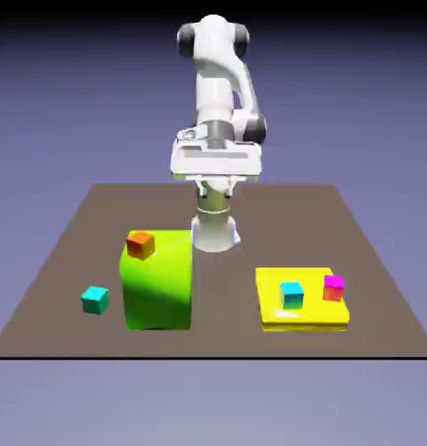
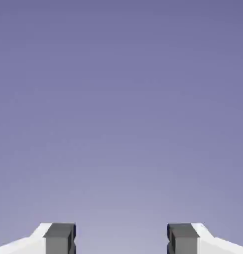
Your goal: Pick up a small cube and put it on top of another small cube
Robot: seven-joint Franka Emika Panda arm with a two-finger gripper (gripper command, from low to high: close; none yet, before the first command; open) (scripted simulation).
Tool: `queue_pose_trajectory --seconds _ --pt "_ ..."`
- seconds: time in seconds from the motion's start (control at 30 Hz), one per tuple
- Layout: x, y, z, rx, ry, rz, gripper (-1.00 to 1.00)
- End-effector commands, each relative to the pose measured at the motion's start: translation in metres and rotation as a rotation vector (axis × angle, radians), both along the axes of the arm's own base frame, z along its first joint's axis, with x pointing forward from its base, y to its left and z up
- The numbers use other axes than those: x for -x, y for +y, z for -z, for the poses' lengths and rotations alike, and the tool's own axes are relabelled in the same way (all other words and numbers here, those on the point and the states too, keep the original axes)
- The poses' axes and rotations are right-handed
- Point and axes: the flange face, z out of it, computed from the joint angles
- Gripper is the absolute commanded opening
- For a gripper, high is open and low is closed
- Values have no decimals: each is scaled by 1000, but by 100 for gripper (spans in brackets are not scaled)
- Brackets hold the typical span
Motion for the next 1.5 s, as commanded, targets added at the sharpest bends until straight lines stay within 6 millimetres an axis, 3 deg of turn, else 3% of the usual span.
queue_pose_trajectory --seconds 0.0,0.27,0.53,0.77,0.97,1.13,1.23,1.3,1.37,1.47 --pt "-11 0 2 24 40 -6 0" --pt "-91 -4 35 166 369 -57 0" --pt "-145 -77 102 174 734 28 0" --pt "-165 -158 167 123 1037 103 0" --pt "-161 -235 222 36 1280 164 0" --pt "-140 -300 268 -67 1468 212 0" --pt "-121 -338 295 -143 1575 238 0" --pt "-80 -379 324 -200 1666 348 0" --pt "-78 -381 325 -202 1671 355 0" --pt "-50 -373 366 -201 1671 355 0"
